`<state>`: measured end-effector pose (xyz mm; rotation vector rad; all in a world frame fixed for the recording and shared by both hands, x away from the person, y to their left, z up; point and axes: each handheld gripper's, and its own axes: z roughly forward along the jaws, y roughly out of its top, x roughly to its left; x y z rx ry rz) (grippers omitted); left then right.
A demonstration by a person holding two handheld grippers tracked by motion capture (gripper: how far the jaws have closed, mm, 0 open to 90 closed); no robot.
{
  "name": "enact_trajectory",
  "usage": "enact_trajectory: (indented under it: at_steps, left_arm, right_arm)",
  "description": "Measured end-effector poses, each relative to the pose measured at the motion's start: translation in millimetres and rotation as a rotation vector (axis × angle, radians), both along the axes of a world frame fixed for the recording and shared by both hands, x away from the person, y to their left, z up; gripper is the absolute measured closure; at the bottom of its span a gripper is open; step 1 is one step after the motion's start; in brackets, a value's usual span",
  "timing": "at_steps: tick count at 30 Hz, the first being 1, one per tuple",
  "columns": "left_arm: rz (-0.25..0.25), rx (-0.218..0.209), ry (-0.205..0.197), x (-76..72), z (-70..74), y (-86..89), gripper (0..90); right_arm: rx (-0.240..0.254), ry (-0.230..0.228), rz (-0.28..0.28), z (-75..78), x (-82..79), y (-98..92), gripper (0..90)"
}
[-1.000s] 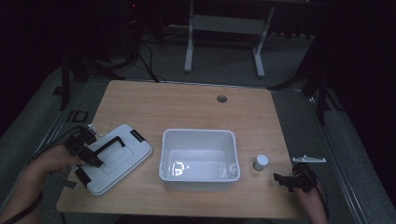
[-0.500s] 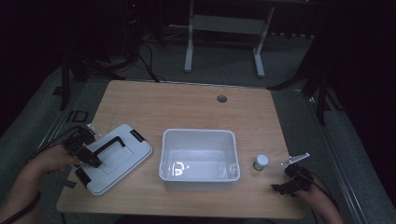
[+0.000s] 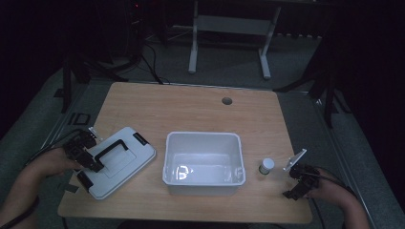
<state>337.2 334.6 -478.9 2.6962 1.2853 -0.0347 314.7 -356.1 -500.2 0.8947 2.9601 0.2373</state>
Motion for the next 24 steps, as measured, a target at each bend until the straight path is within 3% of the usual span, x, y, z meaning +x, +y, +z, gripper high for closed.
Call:
enact_trajectory:
  at_steps: [4, 8, 16, 24]
  left_arm:
    - [0.0, 0.005, -0.008, 0.0, 0.8, -0.8, 32.3]
    - [0.001, 0.015, -0.003, 0.3, 2.3, 0.6, 32.3]
    - [-0.003, 0.022, 0.0, -0.6, 6.2, 1.8, 32.3]
    - [-0.003, 0.025, 0.004, -1.2, 5.5, 2.1, 32.3]
  right_arm:
    - [-0.016, -0.019, 0.09, 8.5, 4.9, 2.7, 13.7]
    - [-0.034, 0.004, 0.125, 15.0, 10.8, 5.1, 18.7]
    - [-0.079, 0.036, 0.145, 22.0, 21.6, 13.4, 18.6]
    - [-0.071, -0.008, 0.181, 28.2, 32.8, 25.1, 18.6]
